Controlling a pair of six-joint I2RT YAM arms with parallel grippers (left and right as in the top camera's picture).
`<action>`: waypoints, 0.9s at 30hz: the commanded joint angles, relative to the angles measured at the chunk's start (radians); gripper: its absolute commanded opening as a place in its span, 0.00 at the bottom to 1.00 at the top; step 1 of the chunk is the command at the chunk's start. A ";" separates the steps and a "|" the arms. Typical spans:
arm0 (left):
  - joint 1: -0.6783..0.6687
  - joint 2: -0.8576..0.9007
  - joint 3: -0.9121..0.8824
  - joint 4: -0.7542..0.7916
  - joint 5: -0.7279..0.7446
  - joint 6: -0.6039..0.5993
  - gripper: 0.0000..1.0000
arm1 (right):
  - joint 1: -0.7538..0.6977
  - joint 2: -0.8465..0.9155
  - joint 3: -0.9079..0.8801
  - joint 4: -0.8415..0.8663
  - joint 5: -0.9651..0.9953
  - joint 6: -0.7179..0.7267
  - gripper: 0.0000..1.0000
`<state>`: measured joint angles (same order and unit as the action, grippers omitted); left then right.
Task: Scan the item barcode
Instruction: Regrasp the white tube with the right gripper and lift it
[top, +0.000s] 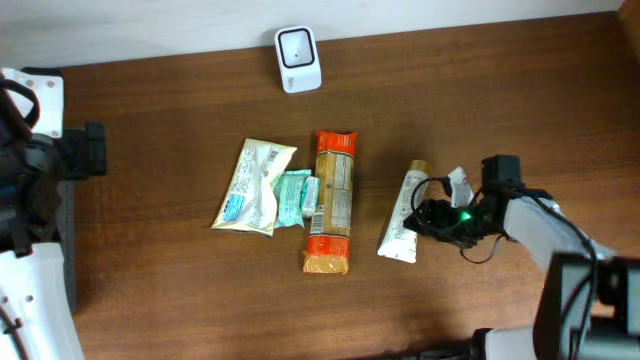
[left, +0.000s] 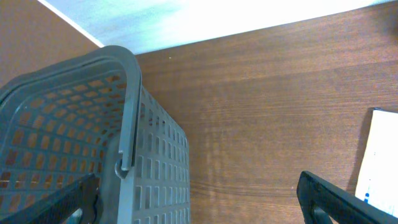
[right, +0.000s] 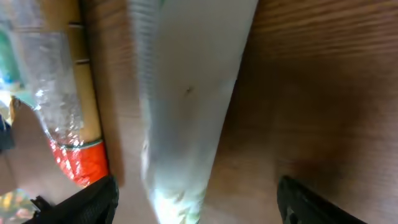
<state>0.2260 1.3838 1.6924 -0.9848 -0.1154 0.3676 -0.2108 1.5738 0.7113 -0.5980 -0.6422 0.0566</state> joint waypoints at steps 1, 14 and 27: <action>0.004 -0.003 0.010 -0.002 0.006 0.012 0.99 | -0.004 0.158 -0.011 0.076 -0.096 0.011 0.76; 0.004 -0.003 0.010 -0.002 0.006 0.012 0.99 | 0.010 0.280 0.119 0.004 -0.065 0.056 0.04; 0.004 -0.003 0.010 -0.002 0.006 0.012 0.99 | 0.439 0.248 0.830 -0.571 0.220 -0.135 0.04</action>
<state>0.2260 1.3838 1.6924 -0.9859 -0.1154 0.3676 0.2165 1.8412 1.5059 -1.1675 -0.3065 -0.0536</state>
